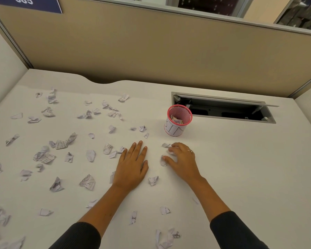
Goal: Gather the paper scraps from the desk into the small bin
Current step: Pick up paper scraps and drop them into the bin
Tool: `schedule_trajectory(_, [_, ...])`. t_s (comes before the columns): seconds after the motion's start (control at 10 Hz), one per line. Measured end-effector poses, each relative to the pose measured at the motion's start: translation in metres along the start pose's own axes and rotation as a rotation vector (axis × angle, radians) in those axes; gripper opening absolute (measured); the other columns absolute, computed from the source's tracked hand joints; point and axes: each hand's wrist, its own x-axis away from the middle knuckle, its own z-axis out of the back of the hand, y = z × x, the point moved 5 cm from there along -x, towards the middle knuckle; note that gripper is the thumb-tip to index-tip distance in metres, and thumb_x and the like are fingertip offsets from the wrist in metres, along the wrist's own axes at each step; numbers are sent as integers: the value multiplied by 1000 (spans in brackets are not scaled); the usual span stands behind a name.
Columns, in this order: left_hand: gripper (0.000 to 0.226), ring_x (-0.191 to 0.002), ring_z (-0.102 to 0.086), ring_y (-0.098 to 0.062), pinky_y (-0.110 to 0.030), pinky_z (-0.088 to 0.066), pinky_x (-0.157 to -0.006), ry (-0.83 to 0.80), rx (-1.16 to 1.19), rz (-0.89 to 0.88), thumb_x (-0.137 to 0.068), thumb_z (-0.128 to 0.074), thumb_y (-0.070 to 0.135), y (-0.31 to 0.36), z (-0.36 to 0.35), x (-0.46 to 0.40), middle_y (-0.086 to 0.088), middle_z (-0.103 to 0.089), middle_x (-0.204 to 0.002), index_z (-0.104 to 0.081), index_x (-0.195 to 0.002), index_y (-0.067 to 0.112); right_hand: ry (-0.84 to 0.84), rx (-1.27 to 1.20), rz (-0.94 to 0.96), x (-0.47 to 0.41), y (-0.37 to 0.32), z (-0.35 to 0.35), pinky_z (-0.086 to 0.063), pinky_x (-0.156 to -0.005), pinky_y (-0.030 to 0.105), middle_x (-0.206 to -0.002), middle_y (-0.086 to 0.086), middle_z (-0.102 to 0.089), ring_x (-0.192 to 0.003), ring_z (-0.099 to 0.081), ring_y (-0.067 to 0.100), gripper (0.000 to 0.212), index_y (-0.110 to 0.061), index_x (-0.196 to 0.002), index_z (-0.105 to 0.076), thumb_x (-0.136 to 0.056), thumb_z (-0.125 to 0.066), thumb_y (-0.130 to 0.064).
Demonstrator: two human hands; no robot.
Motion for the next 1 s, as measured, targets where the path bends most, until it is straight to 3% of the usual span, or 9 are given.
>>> schedule_trajectory(0.1, [57, -143, -20, -22, -43, -18, -114, -2, 0, 1, -94, -21, 41, 0, -1, 0, -3, -23, -155, -32, -144, 18, 3, -74, 49, 5, -4, 4, -40, -87, 25, -108, 0, -62, -103, -56, 17, 22, -12, -97, -70, -83, -66, -29])
schedule_trajectory(0.2, [57, -144, -19, -22, -43, -18, -115, -3, -8, 3, -94, -20, 41, -1, -2, 0, -2, -22, -156, -32, -145, 18, 162, -213, -53, 9, 1, 24, -42, -83, 20, -107, 4, -63, -100, -60, 21, 16, -10, -99, -68, -84, -66, -15])
schedule_trajectory(0.3, [57, -143, -20, -22, -43, -18, -115, -1, -2, 5, -93, -20, 41, -1, -2, 0, -3, -23, -155, -33, -144, 18, 161, -220, -254, 10, 11, 32, -48, -86, 29, -117, 6, -58, -106, -58, 25, 32, -11, -112, -63, -84, -67, -26])
schedule_trajectory(0.4, [58, -144, -19, -22, -43, -18, -115, -2, -7, 3, -93, -20, 41, -1, -2, 0, -2, -22, -156, -32, -145, 18, -159, -12, -481, 13, 16, 24, -46, -88, 37, -125, 9, -41, -114, -47, 32, 77, -16, -128, -46, -69, -69, -60])
schedule_trajectory(0.6, [58, -144, -17, -21, -41, -15, -115, -1, -11, 4, -93, -19, 42, -1, -2, 1, -2, -21, -156, -30, -145, 19, -382, 111, -420, 1, -10, 6, -43, -93, 40, -134, 10, -25, -124, -36, 36, 105, -29, -143, -20, -59, -76, -61])
schedule_trajectory(0.7, [58, -145, -16, -20, -41, -14, -115, -2, -7, 4, -94, -19, 42, -1, -2, 1, -2, -20, -156, -29, -146, 19, -427, 160, -382, -10, -18, 2, -44, -93, 42, -137, 10, -20, -127, -31, 36, 106, -37, -143, -16, -60, -77, -58])
schedule_trajectory(0.8, [58, -145, -15, -20, -41, -14, -116, 0, 2, 4, -94, -19, 42, -1, -2, 1, -1, -20, -157, -29, -146, 20, -496, 260, -212, -21, -28, -4, -46, -91, 43, -137, 9, -20, -127, -28, 35, 92, -42, -142, -18, -68, -72, -55])
schedule_trajectory(0.9, [57, -145, -15, -20, -42, -15, -116, -2, 6, 4, -94, -19, 42, -1, -2, 1, -1, -20, -157, -29, -146, 20, -475, 255, -100, -20, -32, -8, -46, -87, 40, -131, 9, -27, -122, -32, 33, 70, -40, -137, -30, -78, -66, -48])
schedule_trajectory(1.0, [57, -144, -19, -22, -44, -19, -115, 1, 17, 6, -94, -22, 41, -1, -2, 0, -2, -22, -156, -31, -145, 19, -313, 146, -26, -12, -31, -7, -47, -82, 35, -116, 8, -41, -110, -41, 27, 38, -28, -124, -52, -88, -60, -34])
